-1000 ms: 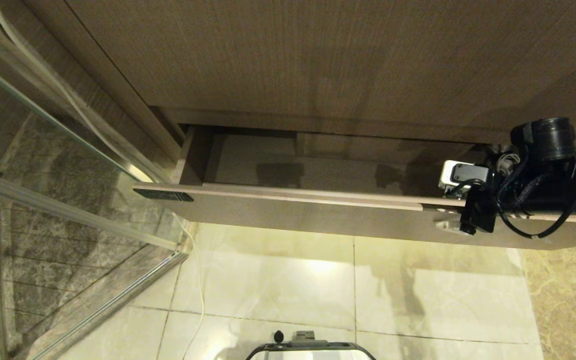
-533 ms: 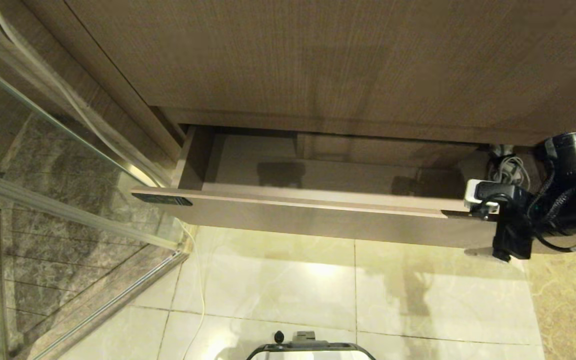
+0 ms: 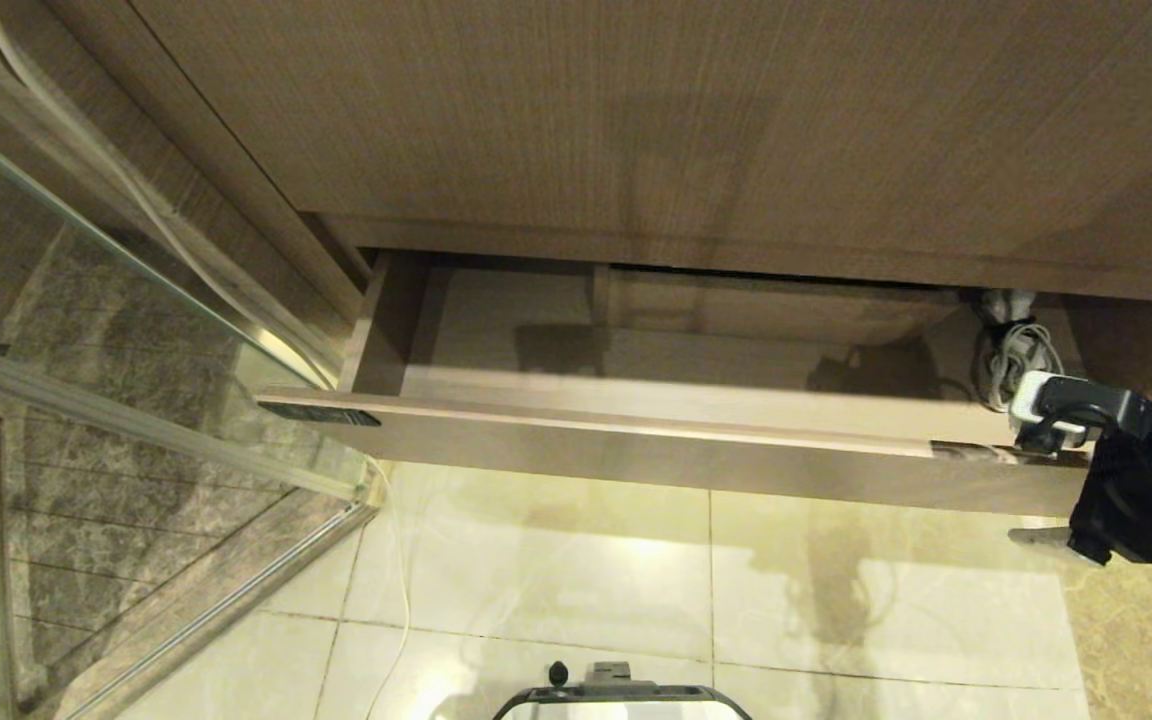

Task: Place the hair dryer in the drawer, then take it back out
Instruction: Pull open the drawer

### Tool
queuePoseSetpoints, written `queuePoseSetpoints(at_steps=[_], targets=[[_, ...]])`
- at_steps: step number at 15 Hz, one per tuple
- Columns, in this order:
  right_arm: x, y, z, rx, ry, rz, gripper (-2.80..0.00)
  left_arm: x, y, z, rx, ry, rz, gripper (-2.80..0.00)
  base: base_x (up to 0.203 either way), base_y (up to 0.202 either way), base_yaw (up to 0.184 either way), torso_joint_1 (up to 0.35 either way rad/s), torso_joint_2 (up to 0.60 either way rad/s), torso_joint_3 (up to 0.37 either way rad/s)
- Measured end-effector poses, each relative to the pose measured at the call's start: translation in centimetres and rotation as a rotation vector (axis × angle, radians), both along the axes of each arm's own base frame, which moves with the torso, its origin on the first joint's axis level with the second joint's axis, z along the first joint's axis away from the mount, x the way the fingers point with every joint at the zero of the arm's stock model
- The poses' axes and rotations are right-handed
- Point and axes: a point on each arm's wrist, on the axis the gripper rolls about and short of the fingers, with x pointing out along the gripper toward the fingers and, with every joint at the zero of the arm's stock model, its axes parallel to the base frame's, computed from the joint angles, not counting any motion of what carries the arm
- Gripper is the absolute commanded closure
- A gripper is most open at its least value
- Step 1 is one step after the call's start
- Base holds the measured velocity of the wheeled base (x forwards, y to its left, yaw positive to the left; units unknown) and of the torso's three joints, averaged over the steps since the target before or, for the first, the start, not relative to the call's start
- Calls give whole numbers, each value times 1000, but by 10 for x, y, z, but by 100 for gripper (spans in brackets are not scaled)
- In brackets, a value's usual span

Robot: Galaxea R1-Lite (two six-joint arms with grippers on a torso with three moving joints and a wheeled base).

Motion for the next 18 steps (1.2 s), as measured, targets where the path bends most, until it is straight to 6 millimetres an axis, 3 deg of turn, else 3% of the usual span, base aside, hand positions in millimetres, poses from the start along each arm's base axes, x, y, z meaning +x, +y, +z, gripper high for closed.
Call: queuePoseSetpoints(at_steps=[4, 7, 8, 13, 18], targets=[[-24, 2, 9, 60, -60, -39, -280, 0, 0, 0, 0, 0, 0, 0, 0, 0, 0, 0, 0, 0], [-47, 6, 12, 201, -114, -91, -280, 0, 0, 0, 0, 0, 0, 0, 0, 0, 0, 0, 0, 0], [-54, 7, 13, 241, -140, -102, 0, 0, 0, 0, 0, 0, 0, 0, 0, 0, 0, 0, 0, 0], [-73, 8, 37, 290, -289, -65, 0, 0, 0, 0, 0, 0, 0, 0, 0, 0, 0, 0, 0, 0], [-64, -12, 78, 272, -440, -159, 0, 0, 0, 0, 0, 0, 1, 0, 0, 0, 0, 0, 0, 0]])
